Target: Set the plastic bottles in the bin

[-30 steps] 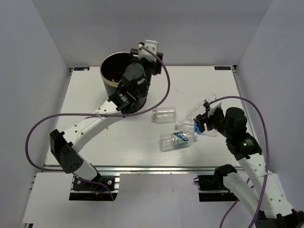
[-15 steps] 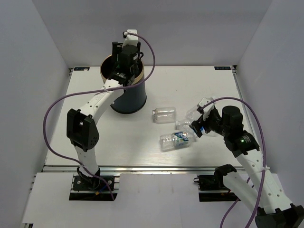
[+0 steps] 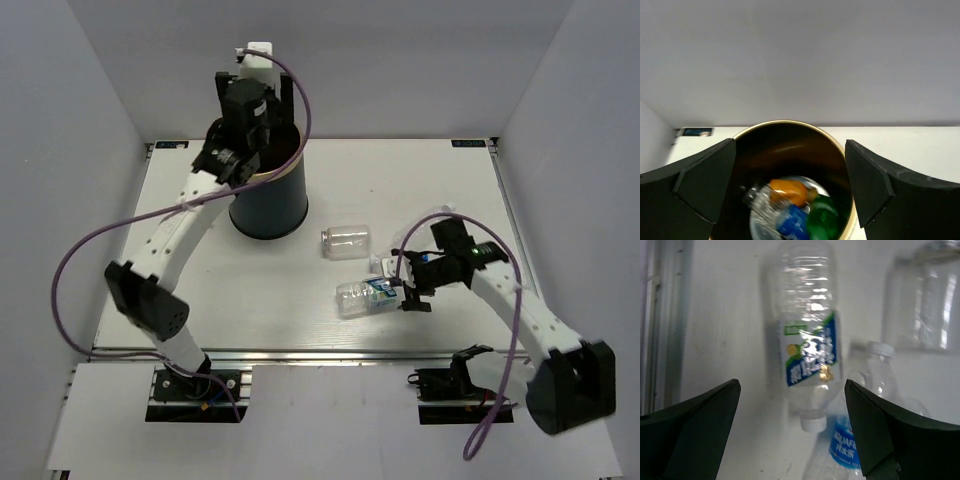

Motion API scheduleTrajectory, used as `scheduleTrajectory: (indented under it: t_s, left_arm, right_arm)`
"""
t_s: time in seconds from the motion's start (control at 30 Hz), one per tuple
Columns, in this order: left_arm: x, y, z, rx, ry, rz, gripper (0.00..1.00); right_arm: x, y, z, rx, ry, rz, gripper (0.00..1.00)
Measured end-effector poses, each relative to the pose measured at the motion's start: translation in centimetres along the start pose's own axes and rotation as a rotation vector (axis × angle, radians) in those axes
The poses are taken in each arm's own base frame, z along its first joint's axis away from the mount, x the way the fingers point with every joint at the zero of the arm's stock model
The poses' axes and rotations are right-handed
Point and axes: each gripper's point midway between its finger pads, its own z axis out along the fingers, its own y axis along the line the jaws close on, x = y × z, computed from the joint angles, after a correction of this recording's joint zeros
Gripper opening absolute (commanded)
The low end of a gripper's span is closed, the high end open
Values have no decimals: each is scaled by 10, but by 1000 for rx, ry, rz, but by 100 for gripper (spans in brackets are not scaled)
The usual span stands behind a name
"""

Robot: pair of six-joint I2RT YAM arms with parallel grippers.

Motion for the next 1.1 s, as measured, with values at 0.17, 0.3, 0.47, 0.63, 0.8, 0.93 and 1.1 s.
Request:
scheduleTrajectory:
  t_s: [0.17,0.3,0.47,0.63,0.8,0.93,1.1]
  left_arm:
    - [-32,0,-63,187,-34,-120,100]
    - [-7,-6,-111,341,-4,-150,100]
    - [72,-21,-148,496,99,-120,100]
    - [111,-23,-179,600,122,-90,100]
    - [71,-10,-211,658,-69,-116,100]
    - [46,4,-234,671,-193,-132,100]
    - [44,12,-238,654,-230,-128,100]
  right_arm:
    - [1,6,20,-261,-48,-77,90]
    - [-3,-3,31,-282,-87,-131,90]
    - [-11,2,44,-277,-105,-188,90]
    - [-3,13,68,-293,-57,-190,89]
    - [11,13,96,-313,24,-166,75]
    - [18,14,110,-314,84,-135,62]
    - [12,7,113,-294,127,-127,26]
